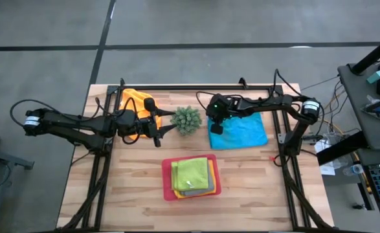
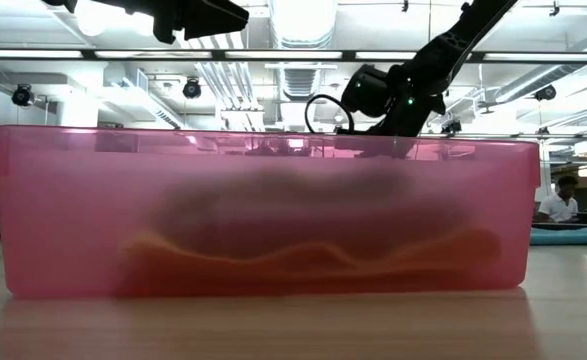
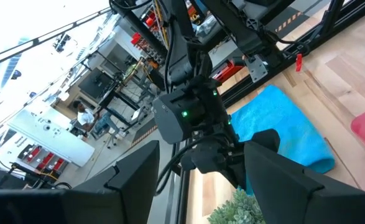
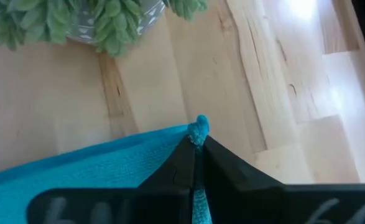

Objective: Fold microfiber towels
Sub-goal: Fold the blue microfiber cloth

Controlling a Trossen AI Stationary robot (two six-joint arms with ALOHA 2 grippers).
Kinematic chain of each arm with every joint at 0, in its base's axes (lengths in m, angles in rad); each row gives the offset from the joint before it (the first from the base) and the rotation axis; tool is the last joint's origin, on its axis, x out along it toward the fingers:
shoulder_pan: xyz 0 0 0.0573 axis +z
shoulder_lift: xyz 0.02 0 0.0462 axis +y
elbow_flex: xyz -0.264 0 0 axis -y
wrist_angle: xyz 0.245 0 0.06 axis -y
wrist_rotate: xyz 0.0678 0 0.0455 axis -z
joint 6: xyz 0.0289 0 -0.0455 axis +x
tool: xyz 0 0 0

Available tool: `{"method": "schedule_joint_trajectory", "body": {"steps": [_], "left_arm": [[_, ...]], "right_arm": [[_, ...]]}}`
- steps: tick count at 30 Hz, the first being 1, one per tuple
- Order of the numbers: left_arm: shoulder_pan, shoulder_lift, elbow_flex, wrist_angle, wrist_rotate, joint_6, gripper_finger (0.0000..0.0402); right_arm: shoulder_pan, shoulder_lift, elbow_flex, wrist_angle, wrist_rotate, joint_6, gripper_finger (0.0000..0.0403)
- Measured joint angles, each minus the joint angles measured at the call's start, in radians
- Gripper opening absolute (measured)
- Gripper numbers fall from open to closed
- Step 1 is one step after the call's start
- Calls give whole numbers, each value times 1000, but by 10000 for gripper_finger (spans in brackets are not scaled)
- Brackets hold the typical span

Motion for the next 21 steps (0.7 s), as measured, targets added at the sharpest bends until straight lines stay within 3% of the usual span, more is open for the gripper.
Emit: {"method": "schedule_joint_trajectory", "body": {"steps": [6, 13, 21], "left_arm": [[0, 0, 0, 0, 0, 0, 219], [0, 0, 0, 1, 0, 0, 219], [0, 0, 0, 1, 0, 0, 219]], "right_arm": [[-7, 0, 0, -3, 4, 38, 64], [-7, -16, 0, -9, 112, 31, 126], [-7, -101, 0, -36, 112, 41, 142]]}}
